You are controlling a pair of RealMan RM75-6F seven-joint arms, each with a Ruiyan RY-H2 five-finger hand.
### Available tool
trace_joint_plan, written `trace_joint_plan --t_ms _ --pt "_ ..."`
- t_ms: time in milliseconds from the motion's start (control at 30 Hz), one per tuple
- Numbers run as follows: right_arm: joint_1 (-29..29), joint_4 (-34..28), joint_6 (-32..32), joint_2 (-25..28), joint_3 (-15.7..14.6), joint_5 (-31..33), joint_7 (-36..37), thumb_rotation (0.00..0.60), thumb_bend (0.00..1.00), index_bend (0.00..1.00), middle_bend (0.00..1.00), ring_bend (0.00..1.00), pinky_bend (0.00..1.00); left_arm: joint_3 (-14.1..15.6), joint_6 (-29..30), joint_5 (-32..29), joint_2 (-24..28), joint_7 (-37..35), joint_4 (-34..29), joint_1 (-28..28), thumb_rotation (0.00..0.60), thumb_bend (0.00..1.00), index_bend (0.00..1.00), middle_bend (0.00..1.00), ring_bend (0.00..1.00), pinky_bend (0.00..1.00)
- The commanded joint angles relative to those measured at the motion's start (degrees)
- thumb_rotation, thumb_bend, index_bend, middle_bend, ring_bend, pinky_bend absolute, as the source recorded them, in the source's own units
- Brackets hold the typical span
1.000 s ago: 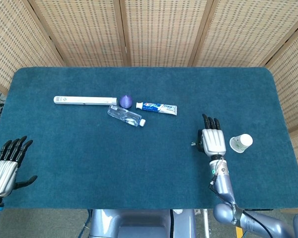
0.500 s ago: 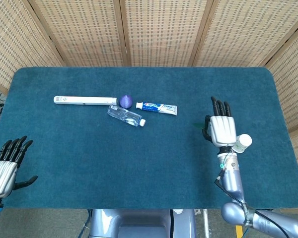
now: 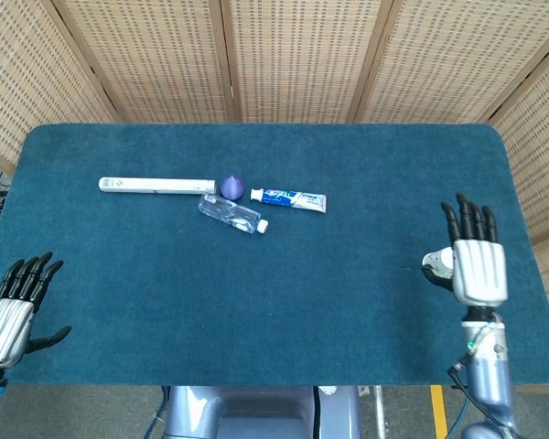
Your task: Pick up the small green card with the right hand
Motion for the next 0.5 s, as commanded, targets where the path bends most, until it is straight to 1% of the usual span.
trace_joint_plan --t_ms 33,100,133,233,367,433,500 --pt "-4.92 1.08 3.82 2.62 -4.04 -4.70 6.60 0.600 0.10 0.07 0.00 0.00 0.00 0.07 0.08 0.12 -0.07 0.29 -0.09 0.06 0.600 0.08 0.00 0.00 0.00 0.00" --pt "-7.06 2.35 4.85 3.21 -6.11 -6.26 9.60 0.600 0.10 0.07 0.00 0.00 0.00 0.09 0.07 0.13 -0.12 0.54 -0.15 0.08 0.600 0.08 0.00 0.00 0.00 0.00" --pt "-8.41 3.94 5.66 3.46 -7.55 -8.00 11.72 0.600 0.10 0.07 0.00 0.00 0.00 0.09 0.00 0.05 -0.19 0.79 -0.17 0.08 0.600 0.08 0.00 0.00 0.00 0.00" --pt "-10.67 7.38 6.83 3.32 -9.79 -10.56 14.97 0.600 0.10 0.07 0.00 0.00 0.00 0.08 -0.07 0.00 -0.33 1.20 -0.16 0.09 0.600 0.08 0.00 0.00 0.00 0.00" --pt "-13.29 11.49 7.81 2.07 -11.85 -12.36 19.02 0.600 0.10 0.07 0.00 0.00 0.00 -0.05 -0.25 -0.50 -0.57 1.81 -0.01 0.13 0.600 0.07 0.00 0.00 0.00 0.00" --pt "-13.72 13.56 7.76 1.57 -12.33 -13.47 19.82 0.600 0.10 0.07 0.00 0.00 0.00 -0.20 -0.20 -0.74 -0.64 1.97 0.09 0.15 0.600 0.07 0.00 0.00 0.00 0.00" --pt "-13.92 14.13 7.87 1.60 -12.26 -14.17 20.70 0.600 0.10 0.07 0.00 0.00 0.00 -0.38 -0.15 -0.94 -0.69 1.99 0.18 0.14 0.600 0.07 0.00 0.00 0.00 0.00"
